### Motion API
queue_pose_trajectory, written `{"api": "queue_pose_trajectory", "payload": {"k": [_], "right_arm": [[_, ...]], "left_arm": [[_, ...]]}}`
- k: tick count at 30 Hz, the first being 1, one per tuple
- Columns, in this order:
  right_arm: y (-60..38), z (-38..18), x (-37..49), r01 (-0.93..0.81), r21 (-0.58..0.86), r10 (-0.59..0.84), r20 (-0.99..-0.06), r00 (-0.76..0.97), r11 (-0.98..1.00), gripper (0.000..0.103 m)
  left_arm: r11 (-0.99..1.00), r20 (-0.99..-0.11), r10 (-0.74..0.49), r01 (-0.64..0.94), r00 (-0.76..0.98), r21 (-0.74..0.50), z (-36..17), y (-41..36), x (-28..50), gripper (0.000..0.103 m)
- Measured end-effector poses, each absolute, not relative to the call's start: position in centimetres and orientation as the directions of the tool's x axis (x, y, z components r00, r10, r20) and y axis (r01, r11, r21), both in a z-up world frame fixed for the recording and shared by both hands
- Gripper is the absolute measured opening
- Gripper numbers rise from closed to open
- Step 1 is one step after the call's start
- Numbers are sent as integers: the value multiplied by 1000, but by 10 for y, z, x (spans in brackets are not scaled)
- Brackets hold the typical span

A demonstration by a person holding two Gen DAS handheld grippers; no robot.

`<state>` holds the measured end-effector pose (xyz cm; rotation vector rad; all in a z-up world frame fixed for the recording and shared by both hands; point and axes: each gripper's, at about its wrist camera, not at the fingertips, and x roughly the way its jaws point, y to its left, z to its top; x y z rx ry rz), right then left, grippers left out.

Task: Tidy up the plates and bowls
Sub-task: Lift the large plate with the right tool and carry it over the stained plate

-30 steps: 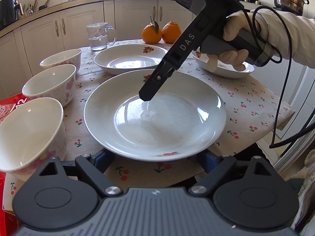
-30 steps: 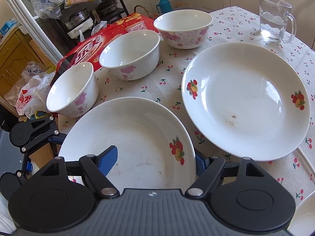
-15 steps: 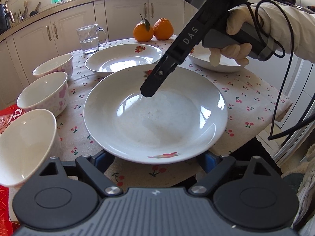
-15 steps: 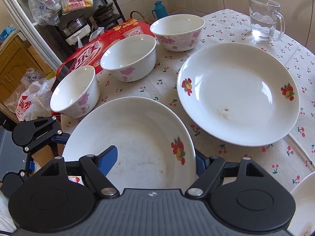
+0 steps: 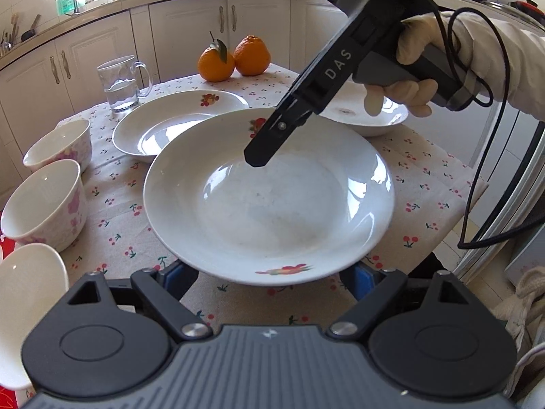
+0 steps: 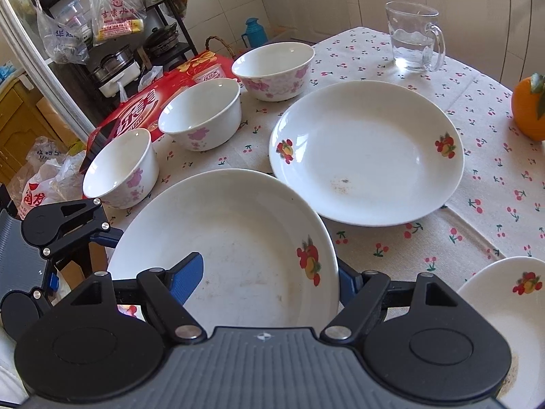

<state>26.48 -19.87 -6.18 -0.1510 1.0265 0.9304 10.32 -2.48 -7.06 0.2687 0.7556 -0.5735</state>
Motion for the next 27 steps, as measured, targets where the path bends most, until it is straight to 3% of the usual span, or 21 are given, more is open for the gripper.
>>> {"api": "queue_pose_trajectory", "payload": {"k": [27], "right_arm": [[-312, -44, 276, -571, 263, 531, -760, 374, 778, 83]], "left_arm": [[679, -730, -512, 734, 453, -21, -60, -103, 170, 86]]}}
